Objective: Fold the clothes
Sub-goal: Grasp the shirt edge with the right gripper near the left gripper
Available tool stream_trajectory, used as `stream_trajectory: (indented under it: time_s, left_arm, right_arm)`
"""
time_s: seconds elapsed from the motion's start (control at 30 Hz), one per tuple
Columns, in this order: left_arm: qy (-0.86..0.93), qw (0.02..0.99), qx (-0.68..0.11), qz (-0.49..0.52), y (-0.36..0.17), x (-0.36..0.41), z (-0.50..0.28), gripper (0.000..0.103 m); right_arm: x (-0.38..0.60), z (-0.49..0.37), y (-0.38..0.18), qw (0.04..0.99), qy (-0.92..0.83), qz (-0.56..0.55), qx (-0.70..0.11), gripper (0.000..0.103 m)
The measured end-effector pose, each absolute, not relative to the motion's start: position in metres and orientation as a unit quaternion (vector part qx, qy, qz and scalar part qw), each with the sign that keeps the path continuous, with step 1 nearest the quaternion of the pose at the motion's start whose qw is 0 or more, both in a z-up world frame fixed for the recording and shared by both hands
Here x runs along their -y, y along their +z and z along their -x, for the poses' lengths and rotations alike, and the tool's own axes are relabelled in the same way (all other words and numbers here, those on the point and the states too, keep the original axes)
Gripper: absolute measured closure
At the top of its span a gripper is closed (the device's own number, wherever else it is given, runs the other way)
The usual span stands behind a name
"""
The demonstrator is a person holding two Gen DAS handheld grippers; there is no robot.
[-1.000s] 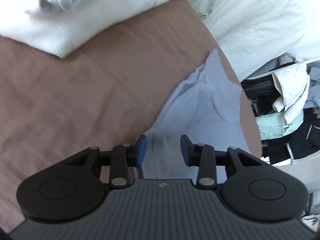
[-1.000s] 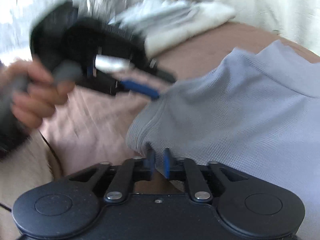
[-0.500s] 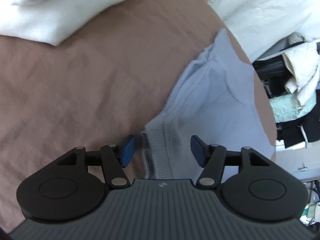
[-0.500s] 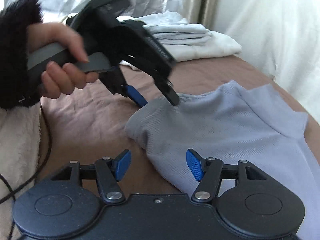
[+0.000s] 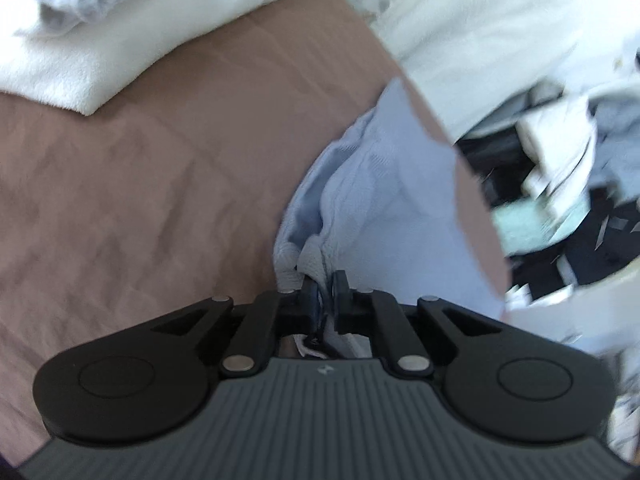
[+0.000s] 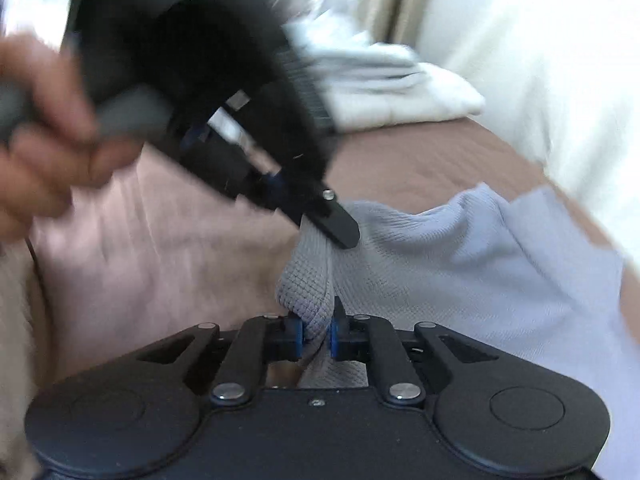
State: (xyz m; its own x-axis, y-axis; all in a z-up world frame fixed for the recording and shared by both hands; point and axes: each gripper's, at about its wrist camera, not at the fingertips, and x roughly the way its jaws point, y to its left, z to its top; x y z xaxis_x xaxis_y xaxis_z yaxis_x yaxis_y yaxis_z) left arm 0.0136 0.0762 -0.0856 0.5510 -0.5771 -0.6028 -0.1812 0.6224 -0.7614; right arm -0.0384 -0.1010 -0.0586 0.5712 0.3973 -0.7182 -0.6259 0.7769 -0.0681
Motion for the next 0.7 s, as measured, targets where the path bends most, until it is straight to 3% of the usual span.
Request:
stream_trajectory:
  time_s: [0.2,0.3,0.4,0.57,0.6,0.63,0.7]
  left_arm:
    - [-0.069,0.775,-0.433,0.454,-0.086,-0.101,0.000,0.062]
    - [-0.059,0.762,-0.439,0.472,-0.094,-0.109,-0.001,0.061]
    - [-0.076,0.748,-0.457,0.475,-0.105,-0.096,-0.010,0.054]
    - [-0.110,0.729,-0.476,0.480,-0.121,-0.062,-0.032,0.046]
    - [-0.121,0.724,-0.478,0.483,-0.124,-0.056,-0.037,0.056]
    - [-0.133,0.727,-0.479,0.474,-0.123,-0.050,-0.040,0.096]
    - [-0.137,0.780,-0.474,0.384,-0.099,-0.034,-0.038,0.096]
  right_arm:
    - [0.148,0.029,-0.054,0.889,0.270,-0.011,-0.370,0.091]
    - [0.166,0.023,-0.056,0.886,0.265,-0.073,-0.374,0.091]
    - [0.185,0.017,-0.059,0.880,0.258,-0.135,-0.375,0.091]
    - [0.181,0.018,-0.064,0.871,0.266,-0.170,-0.376,0.091]
    - [0.180,0.018,-0.064,0.868,0.272,-0.176,-0.376,0.091]
    - [0.180,0.019,-0.062,0.865,0.279,-0.182,-0.374,0.090]
    - [0.178,0.022,-0.059,0.863,0.292,-0.189,-0.368,0.089]
